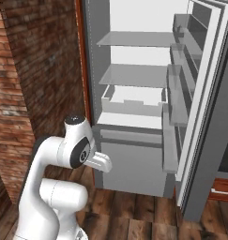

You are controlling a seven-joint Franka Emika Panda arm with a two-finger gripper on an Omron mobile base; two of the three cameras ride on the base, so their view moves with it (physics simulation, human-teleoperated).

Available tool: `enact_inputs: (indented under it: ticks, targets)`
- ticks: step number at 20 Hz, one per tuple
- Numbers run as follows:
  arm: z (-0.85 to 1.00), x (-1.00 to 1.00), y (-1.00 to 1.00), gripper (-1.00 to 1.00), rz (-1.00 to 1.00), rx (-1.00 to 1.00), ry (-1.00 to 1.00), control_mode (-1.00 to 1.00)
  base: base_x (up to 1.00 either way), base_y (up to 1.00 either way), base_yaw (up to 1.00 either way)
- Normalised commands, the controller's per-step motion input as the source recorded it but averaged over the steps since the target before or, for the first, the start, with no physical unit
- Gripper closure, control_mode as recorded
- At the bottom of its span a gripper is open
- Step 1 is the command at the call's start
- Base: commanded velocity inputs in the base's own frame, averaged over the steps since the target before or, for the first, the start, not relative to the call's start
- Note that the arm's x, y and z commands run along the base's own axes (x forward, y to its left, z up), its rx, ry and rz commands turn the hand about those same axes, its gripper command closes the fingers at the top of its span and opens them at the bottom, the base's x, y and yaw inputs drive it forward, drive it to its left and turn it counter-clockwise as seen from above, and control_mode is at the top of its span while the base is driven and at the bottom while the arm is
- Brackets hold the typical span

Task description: Place one of the steaks on the plate and the other in the bowl. Then place the bowl in the fridge.

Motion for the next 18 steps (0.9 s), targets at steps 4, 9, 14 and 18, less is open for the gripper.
enact_inputs:
  ticks: [4, 9, 14, 18]
  targets:
    - [0.0, -0.01, 0.0, -1.0, 0.0, 0.0, 0.0, 1.0, -0.09, 0.0, 0.0]
    - [0.0, 0.0, 0.0, -1.0, 0.0, 0.0, 0.0, 1.0, -0.31, 0.03, -0.13]
    - [0.0, 0.0, 0.0, -1.0, 0.0, 0.0, 0.0, 1.0, -0.35, 0.1, -0.44]
    - [0.0, 0.0, 0.0, -1.0, 0.0, 0.0, 0.0, 1.0, -0.4, -0.07, -0.54]
